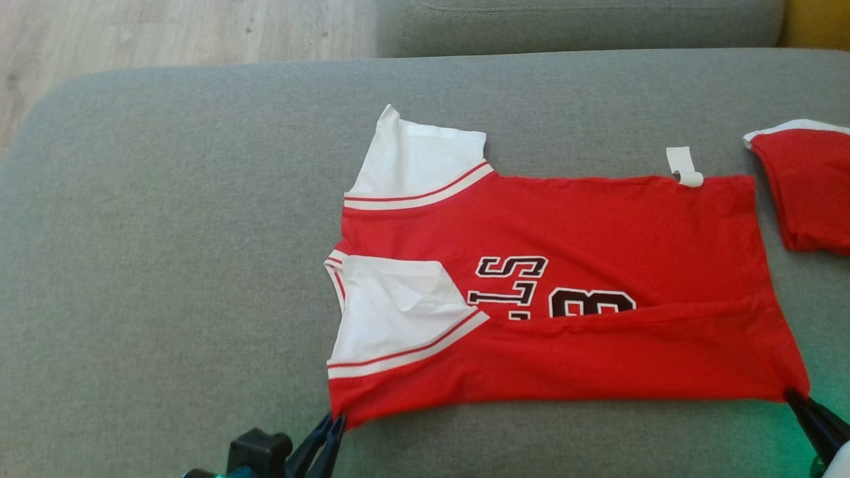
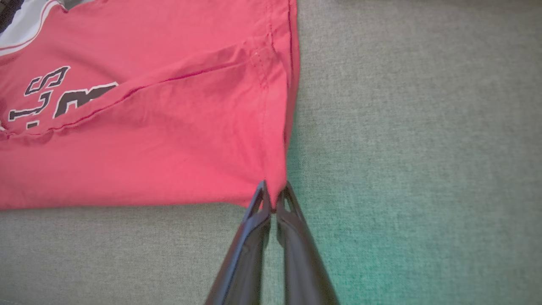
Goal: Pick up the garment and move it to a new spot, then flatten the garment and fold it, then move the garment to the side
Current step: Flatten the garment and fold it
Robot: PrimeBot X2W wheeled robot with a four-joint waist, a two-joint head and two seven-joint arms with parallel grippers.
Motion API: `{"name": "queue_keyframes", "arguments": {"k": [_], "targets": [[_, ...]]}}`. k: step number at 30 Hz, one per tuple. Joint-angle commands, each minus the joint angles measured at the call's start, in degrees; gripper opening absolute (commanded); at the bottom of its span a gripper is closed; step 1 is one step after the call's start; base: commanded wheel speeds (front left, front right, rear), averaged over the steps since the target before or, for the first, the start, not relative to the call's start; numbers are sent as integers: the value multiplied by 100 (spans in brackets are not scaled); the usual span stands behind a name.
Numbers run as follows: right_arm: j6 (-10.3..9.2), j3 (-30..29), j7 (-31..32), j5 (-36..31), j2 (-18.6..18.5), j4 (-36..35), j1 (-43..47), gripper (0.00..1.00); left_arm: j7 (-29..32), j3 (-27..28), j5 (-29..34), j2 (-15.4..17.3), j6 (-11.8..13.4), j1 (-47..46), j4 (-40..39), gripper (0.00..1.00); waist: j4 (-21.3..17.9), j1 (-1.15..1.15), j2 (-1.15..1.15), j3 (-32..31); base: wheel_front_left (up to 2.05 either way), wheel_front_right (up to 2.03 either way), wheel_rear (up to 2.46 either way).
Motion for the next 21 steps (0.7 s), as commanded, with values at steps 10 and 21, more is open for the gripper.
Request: {"name": "queue_keyframes", "arguments": {"k": [10,21], "targets": [[-4,-548,-465,-702,128,-384,-147,100,217,189,152,309,73,-334,-335,100,-155,0,0,133,0,0,0],[-4,-569,-728,-1461,634,-864,-1119,100,371,875,187,364,-529,-2713,74,100,-399,0,0,959,0,0,0]]}}
